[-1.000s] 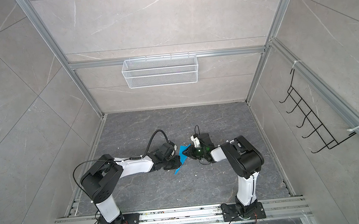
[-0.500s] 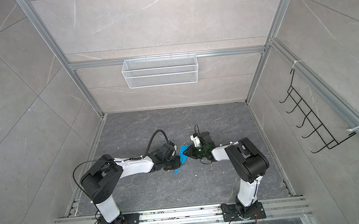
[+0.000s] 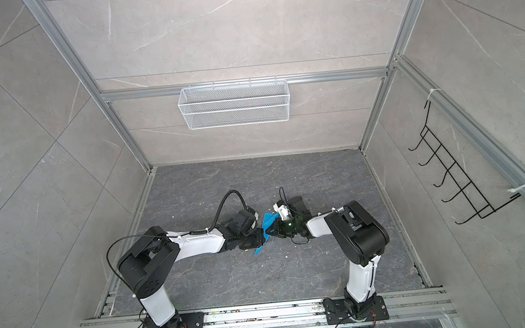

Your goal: Fold a paper plane with a square sheet of paper (pick it up from the middle)

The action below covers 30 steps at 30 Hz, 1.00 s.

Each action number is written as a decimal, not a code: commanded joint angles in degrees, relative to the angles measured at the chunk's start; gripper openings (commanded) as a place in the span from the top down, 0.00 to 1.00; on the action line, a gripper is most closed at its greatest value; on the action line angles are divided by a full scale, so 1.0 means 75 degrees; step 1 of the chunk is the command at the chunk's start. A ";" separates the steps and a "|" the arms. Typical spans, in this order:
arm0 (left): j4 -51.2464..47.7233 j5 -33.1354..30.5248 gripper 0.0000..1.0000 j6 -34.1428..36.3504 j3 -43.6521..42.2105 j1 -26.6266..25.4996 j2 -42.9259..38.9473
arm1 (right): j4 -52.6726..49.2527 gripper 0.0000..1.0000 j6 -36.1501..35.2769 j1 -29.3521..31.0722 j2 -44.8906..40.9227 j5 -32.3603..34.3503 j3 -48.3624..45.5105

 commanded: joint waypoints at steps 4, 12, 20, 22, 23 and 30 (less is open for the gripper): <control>-0.1045 -0.0458 1.00 -0.0103 -0.0250 0.0017 0.0072 | -0.0057 0.91 -0.0280 -0.0113 0.0275 0.0005 0.0111; -0.1089 -0.0405 1.00 -0.0115 -0.0320 0.0024 0.0071 | -0.0075 0.90 -0.0360 -0.0680 0.0512 0.0080 0.0188; -0.1070 -0.0360 1.00 -0.0115 -0.0319 0.0026 0.0081 | 0.0140 0.90 -0.0102 -0.1570 0.0758 -0.0030 0.0447; -0.1069 -0.0348 1.00 -0.0115 -0.0317 0.0024 0.0083 | 0.0271 0.89 -0.0012 -0.1801 0.0823 -0.0079 0.0471; -0.1069 -0.0350 1.00 -0.0115 -0.0317 0.0024 0.0083 | 0.0357 0.89 0.0036 -0.1921 0.0853 -0.0123 0.0485; -0.1064 -0.0311 1.00 -0.0067 -0.0246 0.0024 0.0124 | 0.0150 0.89 -0.0159 -0.2205 0.0246 -0.0211 0.0551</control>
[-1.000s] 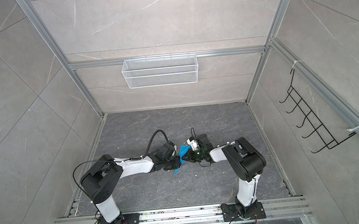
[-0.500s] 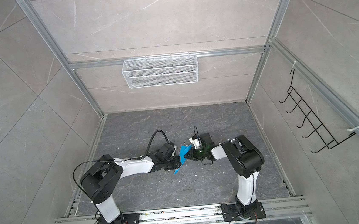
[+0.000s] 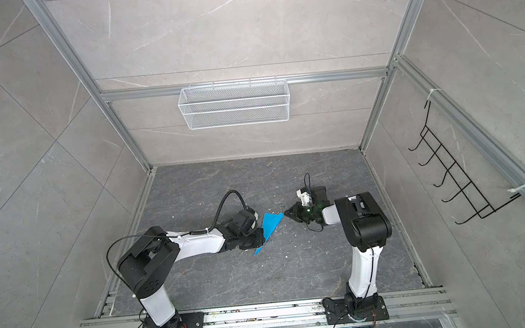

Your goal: Fold a paper plane with a square sheet of paper (pick it up from the middle)

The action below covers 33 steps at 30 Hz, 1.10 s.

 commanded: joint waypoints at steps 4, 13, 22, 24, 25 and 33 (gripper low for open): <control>-0.1033 -0.0302 1.00 0.0040 -0.0226 0.0024 0.0145 | -0.0370 0.88 -0.0215 0.0194 -0.1208 0.0220 -0.0395; -0.1023 -0.0301 1.00 0.0084 -0.0192 0.0044 0.0127 | 0.0295 0.88 0.0442 0.1544 -0.1394 0.0327 -0.1167; -0.1065 -0.0183 1.00 0.0086 -0.0117 0.0058 0.0045 | 0.0784 0.88 0.0834 0.1981 -0.0442 0.0217 -0.0880; -0.1096 -0.0103 1.00 0.0106 -0.0040 0.0059 0.0014 | 0.0729 0.89 0.0820 0.1982 -0.0323 0.0274 -0.0868; -0.1110 -0.0053 1.00 0.0131 0.0000 0.0058 -0.0016 | 0.0670 0.89 0.0806 0.1983 -0.0292 0.0313 -0.0868; -0.1065 0.0488 0.90 0.0295 0.0454 0.0178 -0.0518 | 0.0177 0.89 0.0647 0.1983 -0.0180 0.0782 -0.0891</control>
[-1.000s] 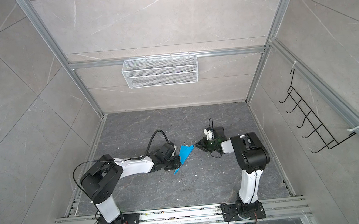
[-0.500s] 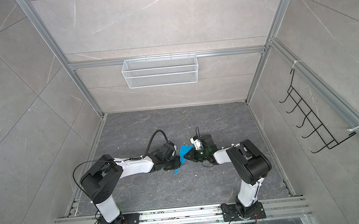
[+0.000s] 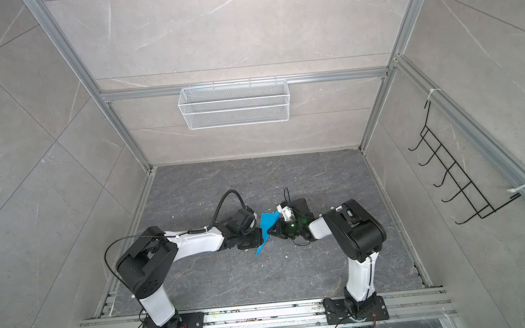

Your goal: Fold a paper plane with a square sheet of paper (pick it up from the middle)

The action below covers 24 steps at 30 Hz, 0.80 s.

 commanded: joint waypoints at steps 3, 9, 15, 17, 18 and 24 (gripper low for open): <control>-0.0525 0.0447 0.84 0.0103 0.0329 0.0074 -0.0548 | -0.0601 0.89 -0.0064 0.0007 0.0234 0.0710 0.0032; -0.0732 0.0673 0.82 -0.0001 0.0238 0.0074 -0.0754 | -0.0751 0.89 -0.0052 0.0010 0.0260 0.0763 0.0108; -0.0969 0.0713 0.83 0.0081 0.0211 0.0074 -0.0743 | -0.0798 0.90 -0.0031 0.0010 0.0326 0.0792 0.0114; -0.1031 0.0733 0.83 0.0092 0.0207 0.0074 -0.0822 | -0.0780 0.90 -0.0010 0.0010 0.0348 0.0792 0.0111; -0.1066 0.0697 0.83 0.0119 0.0210 0.0074 -0.0919 | -0.0806 0.90 -0.0006 0.0010 0.0350 0.0809 0.0111; -0.1192 0.0601 0.80 0.0141 0.0060 0.0176 -0.1313 | -0.0840 0.90 -0.0008 0.0010 0.0351 0.0834 0.0114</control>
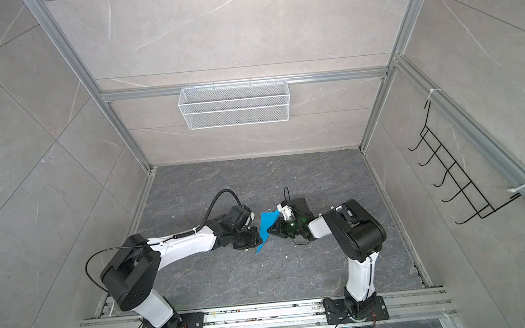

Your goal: Fold a paper plane with a square sheet of paper (pick it up from the middle)

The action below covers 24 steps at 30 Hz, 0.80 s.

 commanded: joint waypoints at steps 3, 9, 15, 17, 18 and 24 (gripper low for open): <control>0.0141 0.0329 0.79 -0.0068 -0.0195 0.0217 -0.0375 | -0.0710 0.90 -0.0002 0.0004 0.0359 0.0662 0.0021; 0.0175 0.0415 0.79 -0.0169 -0.0250 0.0268 -0.0144 | -0.0713 0.90 -0.0006 0.0005 0.0369 0.0673 0.0024; 0.0127 0.0577 0.78 -0.0170 -0.0196 0.0268 0.0145 | -0.0691 0.90 0.0029 0.0004 0.0373 0.0638 0.0024; 0.0174 0.0635 0.79 -0.0170 -0.0184 0.0268 0.0214 | -0.0695 0.90 0.0042 0.0004 0.0368 0.0624 0.0018; 0.0207 0.0666 0.80 -0.0170 -0.0182 0.0267 0.0234 | -0.0692 0.90 0.0051 0.0004 0.0373 0.0617 0.0013; 0.0189 0.0784 0.91 -0.0178 -0.0187 0.0259 0.0415 | -0.0710 0.90 0.0055 0.0004 0.0368 0.0661 0.0024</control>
